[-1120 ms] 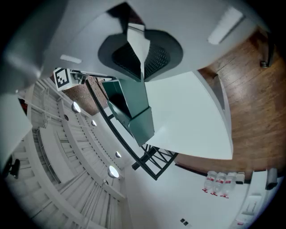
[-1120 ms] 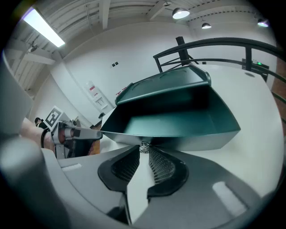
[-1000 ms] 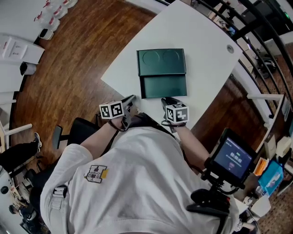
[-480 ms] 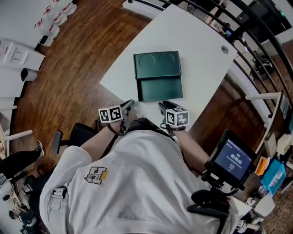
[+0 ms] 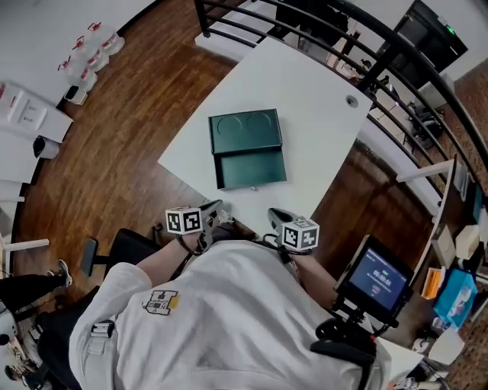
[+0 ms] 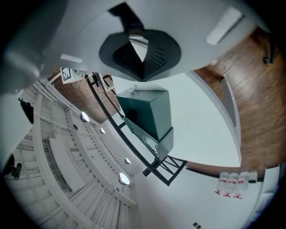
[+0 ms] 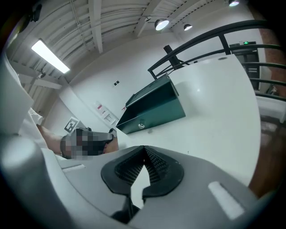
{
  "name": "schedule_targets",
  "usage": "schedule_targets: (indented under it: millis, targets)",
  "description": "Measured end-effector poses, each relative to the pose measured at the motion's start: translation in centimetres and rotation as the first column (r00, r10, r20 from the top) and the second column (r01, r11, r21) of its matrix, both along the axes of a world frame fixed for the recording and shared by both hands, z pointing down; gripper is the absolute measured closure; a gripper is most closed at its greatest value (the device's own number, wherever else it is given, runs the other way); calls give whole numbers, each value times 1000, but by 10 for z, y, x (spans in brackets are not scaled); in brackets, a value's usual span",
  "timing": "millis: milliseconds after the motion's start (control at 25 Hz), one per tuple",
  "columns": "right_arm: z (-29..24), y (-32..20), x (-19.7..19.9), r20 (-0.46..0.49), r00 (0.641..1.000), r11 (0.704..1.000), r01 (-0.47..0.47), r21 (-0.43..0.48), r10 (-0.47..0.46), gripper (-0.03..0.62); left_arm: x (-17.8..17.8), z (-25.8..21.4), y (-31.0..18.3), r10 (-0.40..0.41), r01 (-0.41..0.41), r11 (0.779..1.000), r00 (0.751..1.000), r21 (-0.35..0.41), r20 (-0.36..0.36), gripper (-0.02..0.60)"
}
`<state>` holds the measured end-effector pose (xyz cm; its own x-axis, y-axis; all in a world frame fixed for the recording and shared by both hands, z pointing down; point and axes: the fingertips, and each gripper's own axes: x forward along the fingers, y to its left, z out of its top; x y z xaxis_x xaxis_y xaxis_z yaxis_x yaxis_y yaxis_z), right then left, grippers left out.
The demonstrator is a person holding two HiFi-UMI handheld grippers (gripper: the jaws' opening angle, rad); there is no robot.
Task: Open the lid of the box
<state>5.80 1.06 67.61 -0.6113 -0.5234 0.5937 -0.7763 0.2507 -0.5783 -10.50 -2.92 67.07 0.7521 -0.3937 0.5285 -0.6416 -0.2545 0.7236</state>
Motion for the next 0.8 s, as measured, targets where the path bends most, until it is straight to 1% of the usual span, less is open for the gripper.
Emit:
schedule_targets:
  millis: [80, 320, 480, 600, 680, 800]
  targets:
    - [0, 1, 0, -1, 1000, 1000, 11, 9, -11, 594, 1, 2, 0, 8, -9, 1000, 1000, 20, 22, 581]
    - [-6, -14, -1, 5, 1000, 999, 16, 47, -16, 594, 9, 2, -2, 12, -13, 999, 1000, 36, 26, 581]
    - [-8, -18, -1, 7, 1000, 999, 11, 54, -11, 595, 13, -3, -3, 5, -5, 999, 1000, 48, 2, 581]
    - [-7, -17, -2, 3, 1000, 998, 19, 55, -19, 595, 13, 0, -1, -3, 2, 999, 1000, 44, 8, 581]
    - [-7, -17, -2, 0, 1000, 998, 19, 54, -19, 595, 16, -2, 0, -3, 3, 999, 1000, 39, -7, 581]
    - [-7, -18, -2, -8, 1000, 998, 19, 54, -19, 595, 16, -4, 0, -7, 8, 999, 1000, 42, -10, 581]
